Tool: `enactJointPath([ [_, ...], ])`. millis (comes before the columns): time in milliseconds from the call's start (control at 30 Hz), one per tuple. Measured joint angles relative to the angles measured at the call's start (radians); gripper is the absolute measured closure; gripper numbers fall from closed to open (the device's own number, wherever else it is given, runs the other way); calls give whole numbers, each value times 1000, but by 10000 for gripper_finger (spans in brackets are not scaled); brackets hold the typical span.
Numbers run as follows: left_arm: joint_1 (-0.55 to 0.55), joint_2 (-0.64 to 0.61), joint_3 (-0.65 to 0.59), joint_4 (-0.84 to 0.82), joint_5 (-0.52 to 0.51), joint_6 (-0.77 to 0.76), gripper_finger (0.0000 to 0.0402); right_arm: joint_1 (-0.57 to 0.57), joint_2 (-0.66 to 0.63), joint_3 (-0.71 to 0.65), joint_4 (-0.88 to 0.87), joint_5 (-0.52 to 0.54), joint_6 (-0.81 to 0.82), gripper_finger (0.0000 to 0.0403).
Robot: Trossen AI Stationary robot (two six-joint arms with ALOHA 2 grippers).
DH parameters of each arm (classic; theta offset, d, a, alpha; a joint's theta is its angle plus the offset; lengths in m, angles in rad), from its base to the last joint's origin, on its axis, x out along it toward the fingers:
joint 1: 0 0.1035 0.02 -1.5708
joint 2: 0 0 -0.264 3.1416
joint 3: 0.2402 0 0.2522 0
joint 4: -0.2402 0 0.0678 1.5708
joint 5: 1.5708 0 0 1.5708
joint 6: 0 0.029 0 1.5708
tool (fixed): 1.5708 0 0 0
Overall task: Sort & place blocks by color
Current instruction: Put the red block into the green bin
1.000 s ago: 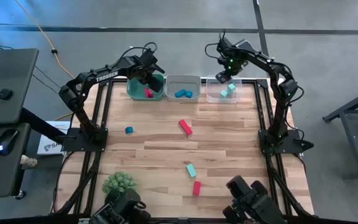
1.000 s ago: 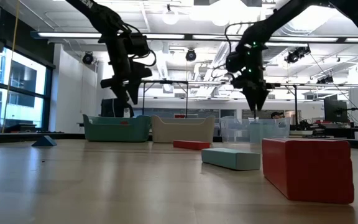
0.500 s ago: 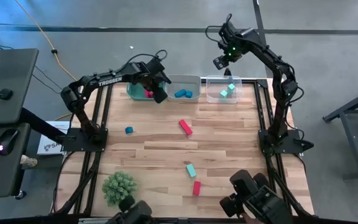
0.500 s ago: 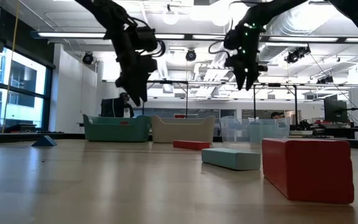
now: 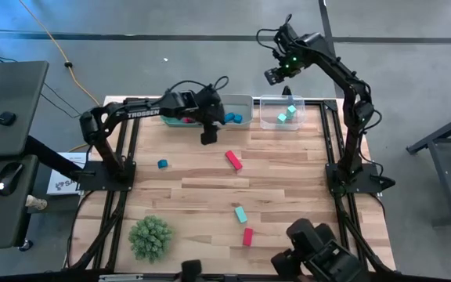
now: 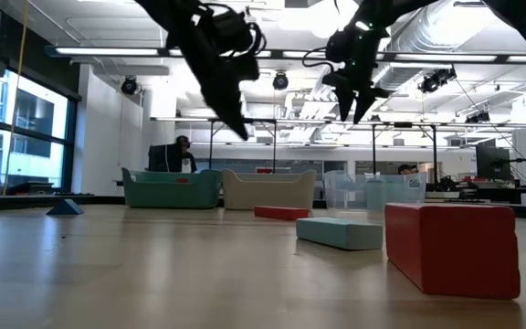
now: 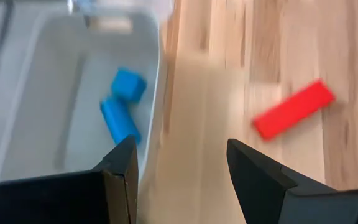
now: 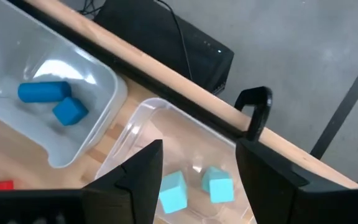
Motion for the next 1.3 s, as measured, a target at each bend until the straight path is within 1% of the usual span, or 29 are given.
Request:
enactJointPath([
  [133, -32, 0, 1, 96, 0, 36, 236, 28, 0, 0, -12, 6, 0, 210],
  [333, -58, 0, 57, 118, -1, 129, 236, 66, 0, 0, -22, 7, 10, 210],
  [533, -62, 0, 104, 121, 2, 159, 236, 90, 0, 0, -21, 7, 58, 210],
  [700, -63, 4, 107, 122, 92, 206, 236, 111, 0, 0, -21, 9, 111, 210],
  [800, -69, 30, 108, 119, 167, 207, 236, 130, 0, 0, -21, 9, 130, 210],
  [900, -78, 61, 108, 117, 216, 236, 236, 149, 0, 0, -21, 8, 153, 210],
  [1133, -133, 128, 107, 96, 218, 377, 236, 196, 0, 0, -21, 9, 157, 210],
  [1300, -171, 181, 107, 25, 198, 485, 236, 225, 0, 0, -21, 30, 158, 210],
])
